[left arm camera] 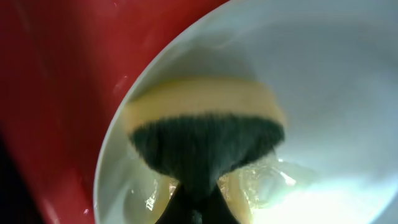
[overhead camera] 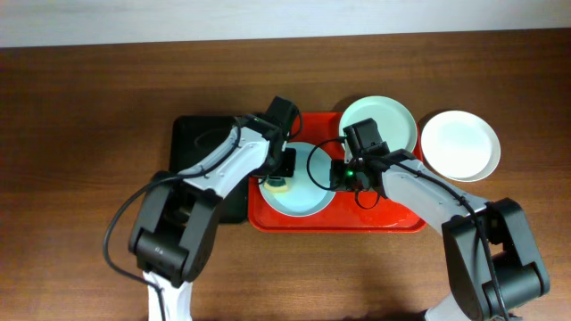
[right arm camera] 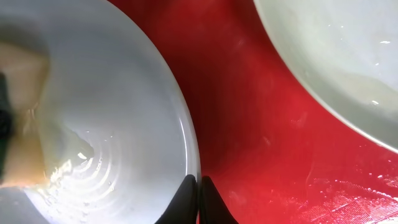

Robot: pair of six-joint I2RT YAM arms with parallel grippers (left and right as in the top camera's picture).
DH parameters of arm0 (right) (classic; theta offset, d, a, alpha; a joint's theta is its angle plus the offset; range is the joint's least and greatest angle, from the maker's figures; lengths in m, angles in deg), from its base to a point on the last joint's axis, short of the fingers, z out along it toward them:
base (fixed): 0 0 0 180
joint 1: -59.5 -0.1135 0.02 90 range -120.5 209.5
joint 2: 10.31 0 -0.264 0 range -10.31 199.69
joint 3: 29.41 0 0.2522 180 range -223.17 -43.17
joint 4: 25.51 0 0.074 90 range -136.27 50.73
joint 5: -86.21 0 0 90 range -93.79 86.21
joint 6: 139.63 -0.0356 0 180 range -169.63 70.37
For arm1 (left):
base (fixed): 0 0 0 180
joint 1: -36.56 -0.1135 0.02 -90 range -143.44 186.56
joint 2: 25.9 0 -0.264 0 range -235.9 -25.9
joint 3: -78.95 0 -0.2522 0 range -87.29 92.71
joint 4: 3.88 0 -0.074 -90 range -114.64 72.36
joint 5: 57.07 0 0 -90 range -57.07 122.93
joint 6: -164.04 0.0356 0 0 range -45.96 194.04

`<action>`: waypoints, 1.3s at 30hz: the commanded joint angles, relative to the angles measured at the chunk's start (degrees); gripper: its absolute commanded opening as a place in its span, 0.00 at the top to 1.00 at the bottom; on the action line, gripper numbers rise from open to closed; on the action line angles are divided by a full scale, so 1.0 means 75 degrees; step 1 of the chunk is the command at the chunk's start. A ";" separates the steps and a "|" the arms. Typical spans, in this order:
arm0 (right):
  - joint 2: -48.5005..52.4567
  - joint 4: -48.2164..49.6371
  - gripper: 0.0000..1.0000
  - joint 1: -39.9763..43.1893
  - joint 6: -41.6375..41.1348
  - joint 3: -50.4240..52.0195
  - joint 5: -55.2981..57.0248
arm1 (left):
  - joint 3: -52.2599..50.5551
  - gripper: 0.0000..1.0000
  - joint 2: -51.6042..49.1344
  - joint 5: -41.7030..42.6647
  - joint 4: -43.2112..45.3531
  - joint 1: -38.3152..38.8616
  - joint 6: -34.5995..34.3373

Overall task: Clean dirty plates on tray and stack at the side
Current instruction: 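Scrub the blue-green plate with the sponge while right gripper holds rim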

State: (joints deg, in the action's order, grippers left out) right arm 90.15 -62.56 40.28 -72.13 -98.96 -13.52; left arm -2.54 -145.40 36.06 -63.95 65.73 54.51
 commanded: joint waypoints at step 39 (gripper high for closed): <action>0.0041 -0.0029 0.96 -0.0058 0.0026 0.0067 0.0012 | -0.0962 1.00 0.0020 0.0761 0.1023 0.0291 -0.0699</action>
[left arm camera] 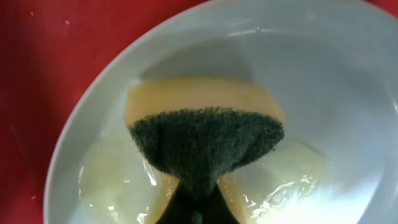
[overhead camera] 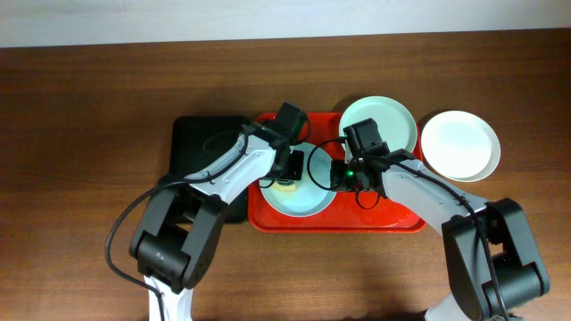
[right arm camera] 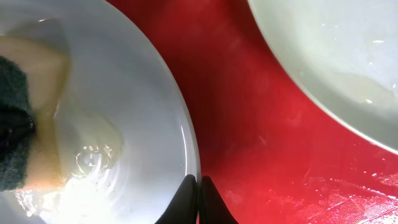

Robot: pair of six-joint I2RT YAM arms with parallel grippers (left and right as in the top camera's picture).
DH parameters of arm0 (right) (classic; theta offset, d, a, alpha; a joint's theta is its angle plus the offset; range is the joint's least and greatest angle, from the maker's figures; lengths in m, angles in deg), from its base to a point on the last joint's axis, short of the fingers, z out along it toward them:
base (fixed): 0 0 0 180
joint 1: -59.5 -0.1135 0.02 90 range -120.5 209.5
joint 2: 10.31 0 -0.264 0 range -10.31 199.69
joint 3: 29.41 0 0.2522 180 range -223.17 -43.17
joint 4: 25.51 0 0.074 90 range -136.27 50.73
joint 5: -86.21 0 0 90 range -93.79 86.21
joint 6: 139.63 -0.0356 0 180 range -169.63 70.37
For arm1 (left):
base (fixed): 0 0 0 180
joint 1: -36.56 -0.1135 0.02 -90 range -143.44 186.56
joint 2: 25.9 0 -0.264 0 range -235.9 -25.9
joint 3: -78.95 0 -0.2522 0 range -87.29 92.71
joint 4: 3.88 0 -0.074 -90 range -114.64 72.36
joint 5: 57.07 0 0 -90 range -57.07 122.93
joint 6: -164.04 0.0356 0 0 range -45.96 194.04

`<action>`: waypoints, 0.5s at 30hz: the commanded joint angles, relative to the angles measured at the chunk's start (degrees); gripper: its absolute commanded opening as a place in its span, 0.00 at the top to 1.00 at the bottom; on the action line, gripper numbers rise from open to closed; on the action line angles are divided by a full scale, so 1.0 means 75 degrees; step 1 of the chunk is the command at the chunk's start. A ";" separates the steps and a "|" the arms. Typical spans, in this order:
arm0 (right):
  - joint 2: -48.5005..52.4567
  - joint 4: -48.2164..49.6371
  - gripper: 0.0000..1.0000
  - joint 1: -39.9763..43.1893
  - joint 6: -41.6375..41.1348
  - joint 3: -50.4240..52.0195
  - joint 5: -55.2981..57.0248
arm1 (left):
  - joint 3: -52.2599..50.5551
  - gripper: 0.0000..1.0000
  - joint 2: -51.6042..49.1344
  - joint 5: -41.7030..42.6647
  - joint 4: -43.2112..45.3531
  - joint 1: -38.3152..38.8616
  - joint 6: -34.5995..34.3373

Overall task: Clean dirty plates on tray and stack at the side
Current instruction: 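Scrub the blue-green plate with the sponge while right gripper holds rim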

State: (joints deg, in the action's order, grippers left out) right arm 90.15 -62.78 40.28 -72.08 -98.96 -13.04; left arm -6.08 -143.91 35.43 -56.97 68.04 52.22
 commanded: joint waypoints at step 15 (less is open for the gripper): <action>0.0041 0.0000 0.96 -0.0058 0.0020 0.0067 -0.0052 | -0.0187 1.00 0.1734 0.1941 0.0032 -0.0472 0.0224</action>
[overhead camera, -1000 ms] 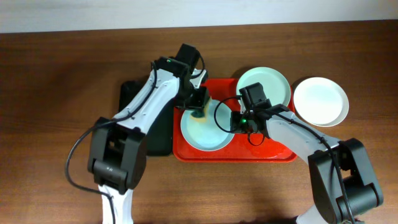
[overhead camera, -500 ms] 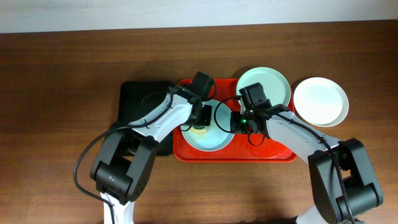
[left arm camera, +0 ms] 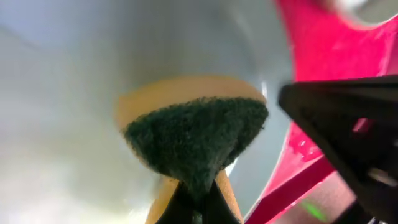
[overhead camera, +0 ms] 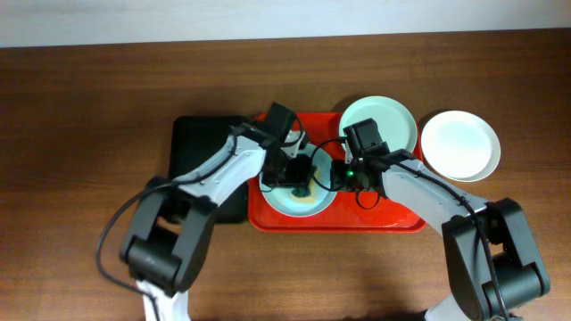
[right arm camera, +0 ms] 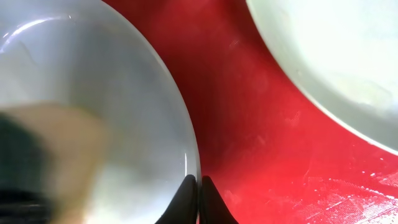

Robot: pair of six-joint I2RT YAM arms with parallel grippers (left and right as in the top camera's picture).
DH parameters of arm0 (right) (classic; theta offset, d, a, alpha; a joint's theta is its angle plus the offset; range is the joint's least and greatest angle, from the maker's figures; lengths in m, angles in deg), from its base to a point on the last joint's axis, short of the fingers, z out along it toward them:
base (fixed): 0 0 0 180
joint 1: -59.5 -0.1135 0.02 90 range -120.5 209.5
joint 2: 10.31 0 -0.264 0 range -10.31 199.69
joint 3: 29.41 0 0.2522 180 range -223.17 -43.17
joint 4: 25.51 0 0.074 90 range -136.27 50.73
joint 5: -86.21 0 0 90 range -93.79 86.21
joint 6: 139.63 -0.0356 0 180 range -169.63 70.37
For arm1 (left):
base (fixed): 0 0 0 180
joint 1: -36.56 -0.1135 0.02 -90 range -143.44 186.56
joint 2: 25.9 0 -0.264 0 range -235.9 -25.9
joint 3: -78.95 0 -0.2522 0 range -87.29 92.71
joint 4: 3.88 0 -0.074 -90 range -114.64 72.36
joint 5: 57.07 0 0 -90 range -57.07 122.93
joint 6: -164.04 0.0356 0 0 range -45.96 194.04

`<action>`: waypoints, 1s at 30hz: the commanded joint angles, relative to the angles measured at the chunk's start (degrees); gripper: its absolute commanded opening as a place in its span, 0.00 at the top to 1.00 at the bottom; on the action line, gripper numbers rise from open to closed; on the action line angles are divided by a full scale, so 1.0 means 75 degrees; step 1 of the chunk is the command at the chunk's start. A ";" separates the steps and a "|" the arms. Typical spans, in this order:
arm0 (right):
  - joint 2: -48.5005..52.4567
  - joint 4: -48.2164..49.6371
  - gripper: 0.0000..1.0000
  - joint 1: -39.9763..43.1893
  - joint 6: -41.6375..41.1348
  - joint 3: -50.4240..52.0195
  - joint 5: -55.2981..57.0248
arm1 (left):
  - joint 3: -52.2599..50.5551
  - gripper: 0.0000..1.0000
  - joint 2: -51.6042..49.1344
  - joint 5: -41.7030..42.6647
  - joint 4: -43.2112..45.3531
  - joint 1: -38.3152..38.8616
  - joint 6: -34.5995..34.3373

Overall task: Clean dirty plates on tray and stack at the side
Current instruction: 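Scrub the blue-green plate with the sponge while right gripper holds rim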

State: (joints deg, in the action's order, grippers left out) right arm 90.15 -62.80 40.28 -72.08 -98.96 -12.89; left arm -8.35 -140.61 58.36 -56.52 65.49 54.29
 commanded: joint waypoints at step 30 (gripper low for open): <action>0.0041 0.0000 0.96 -0.0058 0.0020 0.0067 -0.0073 | 0.0527 1.00 -0.0711 0.1029 0.0035 -0.0201 -0.0172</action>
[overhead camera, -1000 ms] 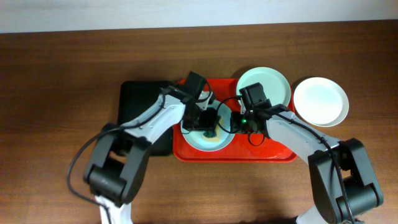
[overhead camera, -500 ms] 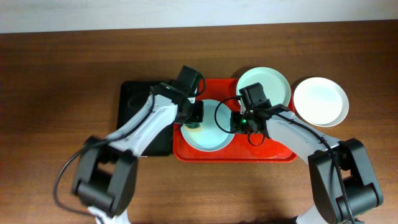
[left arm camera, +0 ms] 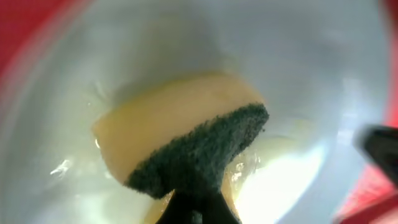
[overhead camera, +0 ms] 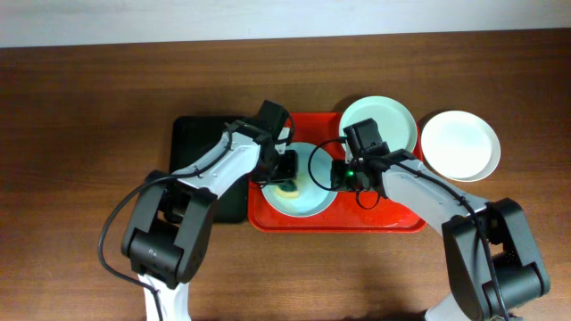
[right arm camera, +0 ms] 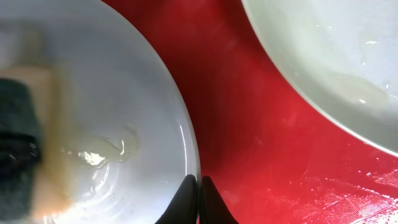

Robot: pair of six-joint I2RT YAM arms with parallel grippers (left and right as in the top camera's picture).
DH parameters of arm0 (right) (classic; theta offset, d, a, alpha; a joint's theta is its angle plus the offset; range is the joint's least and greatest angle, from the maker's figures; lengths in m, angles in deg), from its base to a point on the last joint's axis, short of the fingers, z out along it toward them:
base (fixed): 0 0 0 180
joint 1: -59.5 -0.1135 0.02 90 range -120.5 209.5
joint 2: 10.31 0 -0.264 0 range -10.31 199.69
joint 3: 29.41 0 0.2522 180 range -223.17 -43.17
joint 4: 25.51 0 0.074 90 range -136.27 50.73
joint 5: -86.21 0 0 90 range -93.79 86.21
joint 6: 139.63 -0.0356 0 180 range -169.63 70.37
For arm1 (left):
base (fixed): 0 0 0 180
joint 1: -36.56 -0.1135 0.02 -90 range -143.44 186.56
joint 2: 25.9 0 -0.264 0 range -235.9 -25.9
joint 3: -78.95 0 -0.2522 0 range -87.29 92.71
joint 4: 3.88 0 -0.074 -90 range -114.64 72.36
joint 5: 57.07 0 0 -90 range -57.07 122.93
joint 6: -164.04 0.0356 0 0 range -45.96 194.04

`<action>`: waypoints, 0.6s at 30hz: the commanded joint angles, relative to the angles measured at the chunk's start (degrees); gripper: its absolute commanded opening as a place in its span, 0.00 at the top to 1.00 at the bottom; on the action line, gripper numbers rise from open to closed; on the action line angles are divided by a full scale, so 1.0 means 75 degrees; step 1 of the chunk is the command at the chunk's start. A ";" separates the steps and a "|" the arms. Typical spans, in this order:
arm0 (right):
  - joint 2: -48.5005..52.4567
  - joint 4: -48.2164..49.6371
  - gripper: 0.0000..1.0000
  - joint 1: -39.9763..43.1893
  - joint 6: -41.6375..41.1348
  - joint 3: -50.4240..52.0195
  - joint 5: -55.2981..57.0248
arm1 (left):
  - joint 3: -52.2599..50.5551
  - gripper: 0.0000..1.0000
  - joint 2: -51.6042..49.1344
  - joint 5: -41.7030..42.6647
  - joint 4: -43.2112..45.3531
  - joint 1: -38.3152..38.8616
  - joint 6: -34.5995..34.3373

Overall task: Clean dirty plates on tray and stack at the side
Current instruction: 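Scrub the blue-green plate with the sponge while right gripper holds rim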

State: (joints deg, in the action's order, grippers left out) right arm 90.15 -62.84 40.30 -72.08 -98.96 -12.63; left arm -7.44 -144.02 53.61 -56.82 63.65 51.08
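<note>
A pale plate [overhead camera: 308, 198] lies on the red tray [overhead camera: 375, 217], wet and soapy inside. My left gripper [overhead camera: 285, 178] is shut on a yellow sponge with a dark green scrub side [left arm camera: 186, 149], pressed into the plate's left part [left arm camera: 298, 74]. My right gripper [right arm camera: 199, 186] is shut on the plate's right rim [right arm camera: 191, 143], holding it. A second greenish plate [overhead camera: 379, 120] rests at the tray's back right corner, seen as smeared [right arm camera: 336, 68]. A white plate [overhead camera: 459, 145] sits on the table right of the tray.
A black mat [overhead camera: 196, 147] lies on the table left of the tray, under my left arm. The wooden table [overhead camera: 89, 107] extends all around.
My left gripper and the sponge have moved from the plate's right side, near my right gripper, back to its left part. My right gripper still pinches the rim.
The sponge was at the plate's left edge, then nearer the middle, then over at the right by my right gripper, and now sits left again. Soapy smears have shifted about the plate. My right gripper has held the rim throughout.
</note>
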 commanded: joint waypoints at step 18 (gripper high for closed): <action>0.0041 0.0038 0.96 -0.0061 0.0020 0.0067 -0.0134 | 0.0090 1.00 -0.0329 -0.1507 -0.0431 0.0152 -0.0073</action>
State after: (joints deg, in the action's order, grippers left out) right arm 90.15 -62.78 40.28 -72.08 -98.96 -12.91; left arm -5.56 -143.56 39.76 -59.84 64.66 51.45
